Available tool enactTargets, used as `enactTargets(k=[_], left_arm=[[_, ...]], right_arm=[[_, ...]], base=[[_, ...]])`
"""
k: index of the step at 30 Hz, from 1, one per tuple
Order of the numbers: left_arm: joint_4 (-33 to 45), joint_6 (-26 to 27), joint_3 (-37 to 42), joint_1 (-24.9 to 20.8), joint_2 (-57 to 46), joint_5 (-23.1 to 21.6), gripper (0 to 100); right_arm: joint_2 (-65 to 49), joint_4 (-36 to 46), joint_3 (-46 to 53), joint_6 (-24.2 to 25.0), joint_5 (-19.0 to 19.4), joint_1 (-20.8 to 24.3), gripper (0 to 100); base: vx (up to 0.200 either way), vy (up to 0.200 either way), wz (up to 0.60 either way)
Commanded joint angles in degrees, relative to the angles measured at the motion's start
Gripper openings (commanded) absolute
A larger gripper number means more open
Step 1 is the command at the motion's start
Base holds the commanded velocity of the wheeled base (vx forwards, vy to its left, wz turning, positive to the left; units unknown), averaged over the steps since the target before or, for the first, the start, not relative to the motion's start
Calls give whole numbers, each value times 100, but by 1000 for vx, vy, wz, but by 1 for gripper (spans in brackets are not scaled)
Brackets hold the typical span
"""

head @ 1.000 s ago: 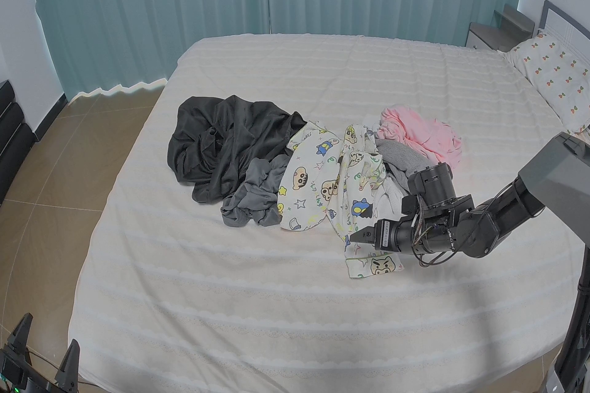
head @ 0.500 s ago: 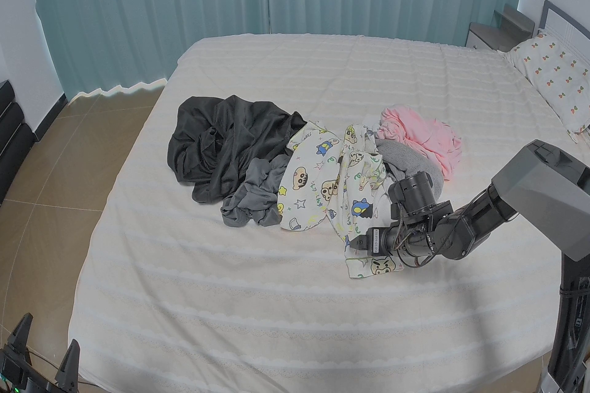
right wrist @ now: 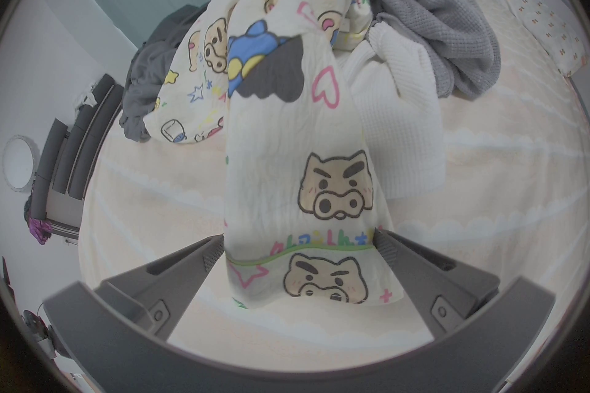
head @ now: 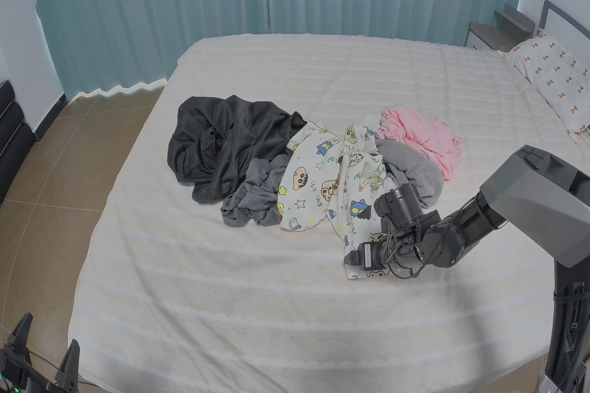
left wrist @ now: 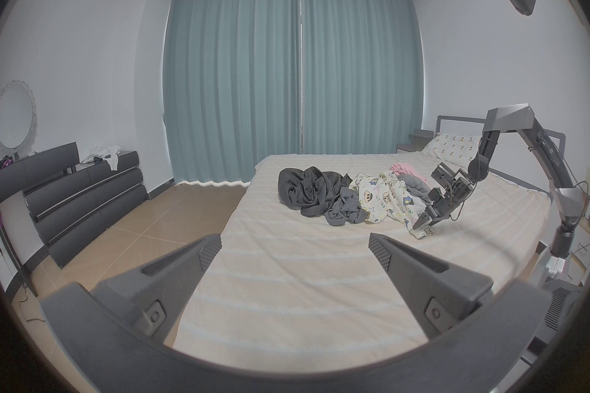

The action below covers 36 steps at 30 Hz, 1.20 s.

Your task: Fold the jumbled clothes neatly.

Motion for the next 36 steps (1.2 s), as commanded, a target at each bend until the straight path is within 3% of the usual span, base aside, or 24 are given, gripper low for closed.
enactTargets(k=[1, 4, 5, 20, 29, 36], left_arm=[[2, -1, 101, 2, -84, -2, 100], [2, -1, 101, 2, -84, -2, 100], [2, -1, 101, 2, -84, -2, 100], [2, -1, 101, 2, -84, -2, 100], [2, 17, 101, 2, -84, -2, 100], [-16, 17, 101, 2, -84, 7, 100]], right_arm=[[171, 209, -290, 1, -67, 50, 100], [206, 552, -474, 1, -84, 120, 100], [206, 578, -474, 18, -84, 137, 0], [-436, 385, 211, 282, 127, 164, 0], [-2440, -1522, 2242, 669, 1155, 217, 0], [-3556, -2014, 2910, 651, 1216, 208, 0]], base=[[0, 0, 0], [0, 0, 0], [0, 0, 0], [0, 0, 0], [0, 0, 0], [0, 0, 0]])
